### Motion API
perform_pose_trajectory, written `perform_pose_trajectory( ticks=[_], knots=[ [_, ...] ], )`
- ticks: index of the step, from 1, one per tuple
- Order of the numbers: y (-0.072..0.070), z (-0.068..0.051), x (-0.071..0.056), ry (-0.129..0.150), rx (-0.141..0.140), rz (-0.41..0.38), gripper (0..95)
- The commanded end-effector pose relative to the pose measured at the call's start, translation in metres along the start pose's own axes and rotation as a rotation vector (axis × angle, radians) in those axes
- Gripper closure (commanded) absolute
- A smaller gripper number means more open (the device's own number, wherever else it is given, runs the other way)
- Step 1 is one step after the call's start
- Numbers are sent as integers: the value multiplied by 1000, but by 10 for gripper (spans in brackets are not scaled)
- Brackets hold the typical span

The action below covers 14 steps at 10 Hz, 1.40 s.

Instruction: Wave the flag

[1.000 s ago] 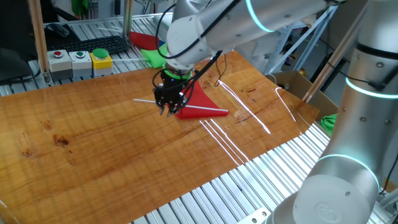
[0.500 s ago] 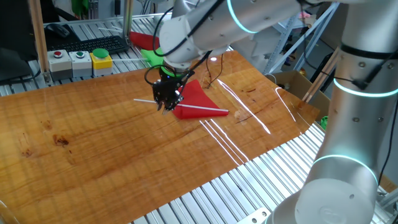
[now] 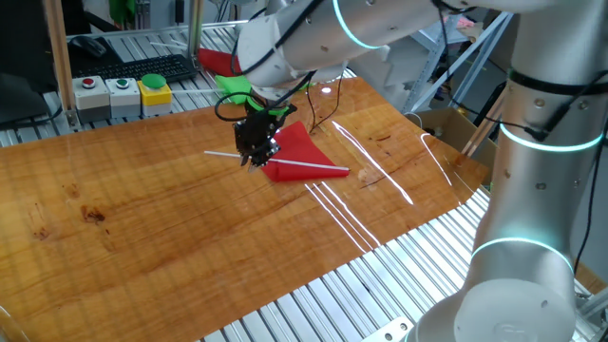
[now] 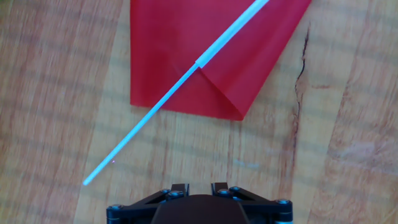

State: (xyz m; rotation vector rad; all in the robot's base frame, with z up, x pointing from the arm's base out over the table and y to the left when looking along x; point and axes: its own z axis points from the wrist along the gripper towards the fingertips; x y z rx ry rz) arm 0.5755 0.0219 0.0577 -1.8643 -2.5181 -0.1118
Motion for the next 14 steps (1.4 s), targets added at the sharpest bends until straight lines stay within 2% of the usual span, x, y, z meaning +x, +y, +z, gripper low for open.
perform_pose_trajectory(
  ticks=[1, 3, 6, 7, 8, 9, 11, 13, 14],
  knots=[
    [1, 0, 0, 14, 5, -113, 760],
    [1, 0, 0, 7, -3, -139, 760],
    [1, 0, 0, 12, -34, -173, 760],
    [1, 0, 0, -7, -24, -144, 570],
    [1, 0, 0, 19, -34, -158, 570],
    [1, 0, 0, 24, -38, -140, 570],
    [1, 1, 0, -6, -45, -70, 570],
    [6, 6, 0, 12, -53, -21, 570],
    [14, 15, 0, 3, -58, 18, 570]
  ],
)
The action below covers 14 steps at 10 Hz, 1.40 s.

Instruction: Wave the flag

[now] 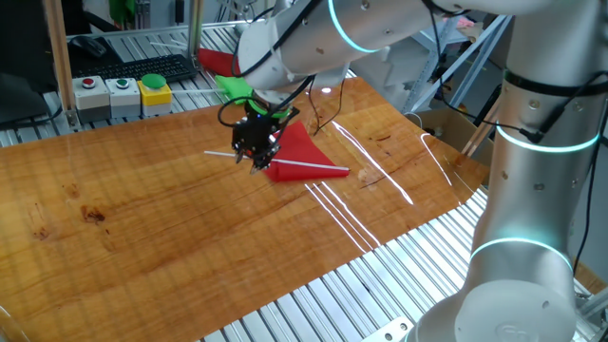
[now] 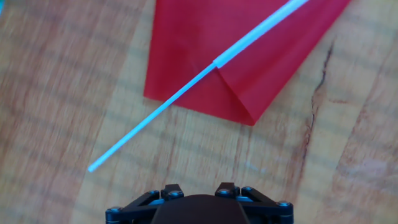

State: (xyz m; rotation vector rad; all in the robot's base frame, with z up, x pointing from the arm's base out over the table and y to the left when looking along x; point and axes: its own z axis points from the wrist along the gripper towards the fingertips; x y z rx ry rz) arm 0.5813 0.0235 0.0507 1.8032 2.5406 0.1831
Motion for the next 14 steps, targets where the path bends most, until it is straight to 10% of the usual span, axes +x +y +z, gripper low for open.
perform_pose_trajectory(
  ticks=[1, 14],
  knots=[
    [15, 14, -1, -19, -10, 86, 570],
    [84, 41, -36, -18, -30, 391, 570]
  ],
)
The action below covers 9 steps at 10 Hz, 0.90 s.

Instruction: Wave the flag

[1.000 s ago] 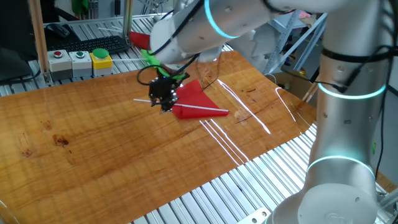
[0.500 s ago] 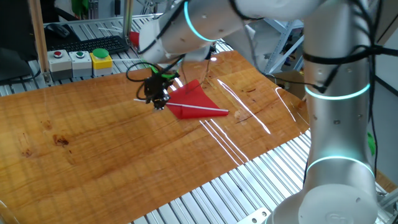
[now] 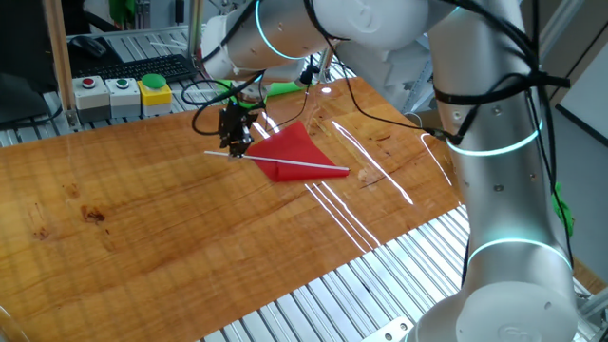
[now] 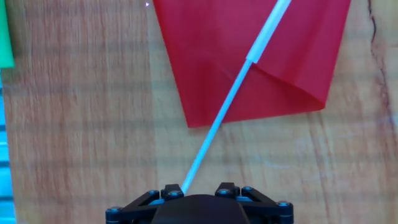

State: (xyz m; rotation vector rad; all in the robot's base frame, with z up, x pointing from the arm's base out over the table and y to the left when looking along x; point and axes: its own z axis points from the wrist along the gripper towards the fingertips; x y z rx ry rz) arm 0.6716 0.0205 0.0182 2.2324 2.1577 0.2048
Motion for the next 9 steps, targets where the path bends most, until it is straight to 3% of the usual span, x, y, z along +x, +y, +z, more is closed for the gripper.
perform_pose_trajectory(
  ticks=[1, 9],
  knots=[
    [6, 3, -1, 0, -6, 40, 570],
    [12, 16, -7, 11, -12, 89, 570]
  ],
)
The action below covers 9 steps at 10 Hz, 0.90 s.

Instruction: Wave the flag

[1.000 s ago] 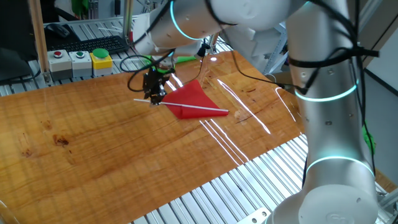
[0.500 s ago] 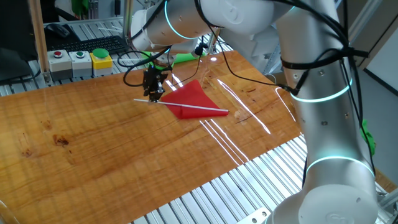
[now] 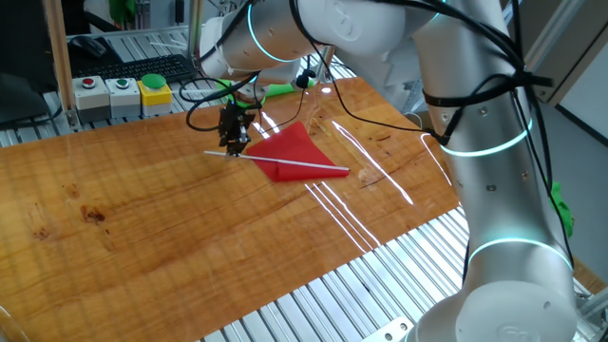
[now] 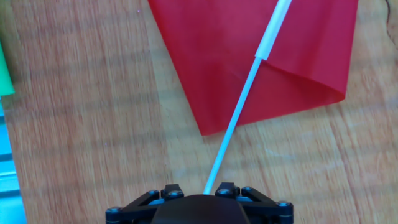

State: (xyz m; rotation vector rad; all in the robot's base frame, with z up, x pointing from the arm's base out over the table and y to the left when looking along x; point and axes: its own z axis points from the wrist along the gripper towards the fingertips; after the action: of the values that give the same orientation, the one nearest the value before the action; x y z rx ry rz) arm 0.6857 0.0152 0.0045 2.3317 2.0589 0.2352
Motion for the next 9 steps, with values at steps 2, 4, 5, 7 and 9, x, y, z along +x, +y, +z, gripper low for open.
perform_pose_trajectory(
  ticks=[2, 4, 5, 7, 9],
  knots=[
    [0, 1, -1, 5, -1, -2, 570],
    [0, 1, -1, 7, -7, -4, 760],
    [0, 3, -1, 6, -8, -8, 950],
    [-1, 3, -1, 12, 4, -19, 950],
    [-1, 2, -1, 7, -5, -18, 950]
  ],
)
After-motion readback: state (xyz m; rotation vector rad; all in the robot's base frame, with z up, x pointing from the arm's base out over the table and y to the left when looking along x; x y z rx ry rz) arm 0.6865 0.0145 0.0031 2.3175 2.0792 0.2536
